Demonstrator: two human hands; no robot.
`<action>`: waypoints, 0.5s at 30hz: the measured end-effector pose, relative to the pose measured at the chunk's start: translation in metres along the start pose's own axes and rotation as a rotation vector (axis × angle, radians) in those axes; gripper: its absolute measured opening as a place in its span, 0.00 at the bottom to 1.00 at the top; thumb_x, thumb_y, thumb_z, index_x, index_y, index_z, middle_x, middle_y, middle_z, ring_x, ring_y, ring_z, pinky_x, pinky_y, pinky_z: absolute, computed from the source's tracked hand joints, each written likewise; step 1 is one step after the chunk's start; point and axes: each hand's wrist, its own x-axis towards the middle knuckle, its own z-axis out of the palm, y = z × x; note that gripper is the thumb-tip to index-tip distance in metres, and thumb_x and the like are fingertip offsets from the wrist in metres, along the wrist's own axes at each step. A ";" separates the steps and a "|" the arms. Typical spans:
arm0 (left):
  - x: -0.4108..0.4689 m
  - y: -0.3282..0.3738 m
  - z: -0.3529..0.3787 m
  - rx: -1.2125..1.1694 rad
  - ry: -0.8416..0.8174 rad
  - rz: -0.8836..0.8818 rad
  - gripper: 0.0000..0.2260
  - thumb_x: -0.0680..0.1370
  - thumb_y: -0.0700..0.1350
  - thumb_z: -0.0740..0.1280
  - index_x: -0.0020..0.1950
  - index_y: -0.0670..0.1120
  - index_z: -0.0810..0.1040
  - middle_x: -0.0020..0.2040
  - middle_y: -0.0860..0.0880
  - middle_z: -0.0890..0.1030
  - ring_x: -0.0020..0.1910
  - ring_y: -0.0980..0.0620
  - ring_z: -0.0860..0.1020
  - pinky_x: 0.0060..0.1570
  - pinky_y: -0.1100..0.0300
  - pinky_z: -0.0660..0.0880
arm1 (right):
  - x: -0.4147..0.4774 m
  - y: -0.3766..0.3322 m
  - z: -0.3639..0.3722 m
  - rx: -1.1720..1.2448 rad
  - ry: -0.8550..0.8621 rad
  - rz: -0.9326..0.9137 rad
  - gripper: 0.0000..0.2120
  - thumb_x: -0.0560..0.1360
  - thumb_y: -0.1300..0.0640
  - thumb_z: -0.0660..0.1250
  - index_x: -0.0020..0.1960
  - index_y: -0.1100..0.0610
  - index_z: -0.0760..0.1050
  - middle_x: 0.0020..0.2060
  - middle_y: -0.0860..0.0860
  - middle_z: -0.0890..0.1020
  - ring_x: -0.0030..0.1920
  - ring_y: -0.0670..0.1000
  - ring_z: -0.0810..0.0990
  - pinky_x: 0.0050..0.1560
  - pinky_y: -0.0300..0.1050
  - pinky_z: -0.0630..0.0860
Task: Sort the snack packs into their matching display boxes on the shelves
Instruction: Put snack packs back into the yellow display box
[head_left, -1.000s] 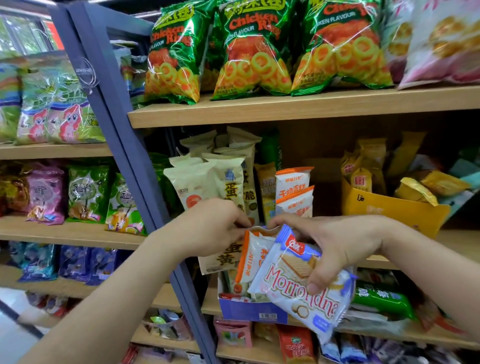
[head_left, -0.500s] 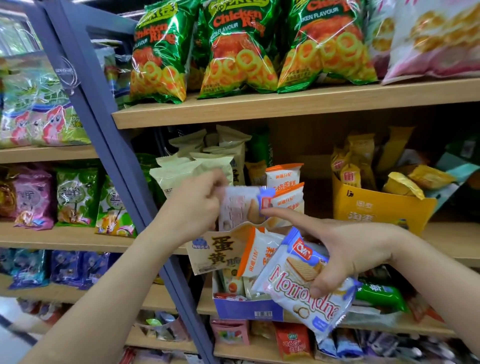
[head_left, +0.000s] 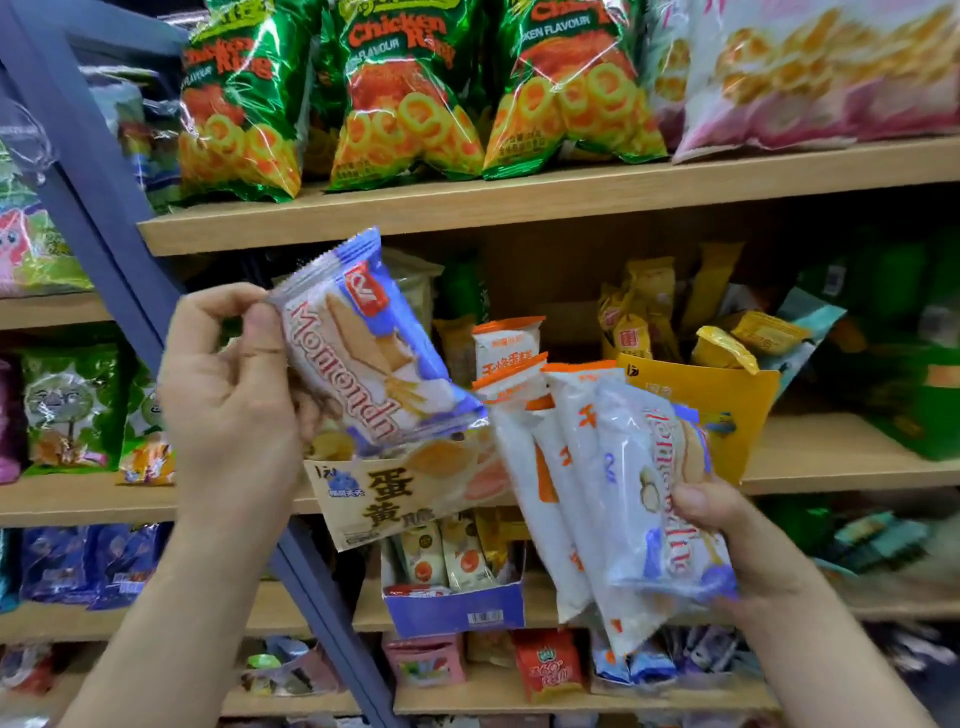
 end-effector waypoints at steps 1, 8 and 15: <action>-0.003 0.003 0.002 0.024 0.005 -0.002 0.10 0.84 0.45 0.58 0.46 0.57 0.71 0.30 0.57 0.78 0.24 0.59 0.74 0.20 0.66 0.67 | -0.005 0.000 0.005 0.037 0.069 -0.021 0.33 0.45 0.51 0.86 0.49 0.54 0.86 0.45 0.57 0.87 0.42 0.55 0.87 0.39 0.49 0.83; -0.038 0.016 0.043 0.058 -0.212 -0.078 0.10 0.83 0.44 0.60 0.44 0.58 0.70 0.28 0.50 0.77 0.23 0.55 0.74 0.21 0.58 0.69 | -0.018 -0.004 0.034 -0.142 0.357 -0.078 0.42 0.51 0.52 0.84 0.63 0.56 0.77 0.52 0.60 0.85 0.47 0.60 0.86 0.42 0.54 0.84; -0.038 0.013 0.075 0.098 -0.432 -0.100 0.04 0.81 0.46 0.64 0.47 0.52 0.74 0.25 0.48 0.76 0.22 0.56 0.71 0.22 0.58 0.64 | -0.026 0.000 0.051 -0.209 0.455 -0.086 0.29 0.65 0.58 0.76 0.64 0.49 0.73 0.50 0.54 0.86 0.47 0.57 0.86 0.39 0.51 0.84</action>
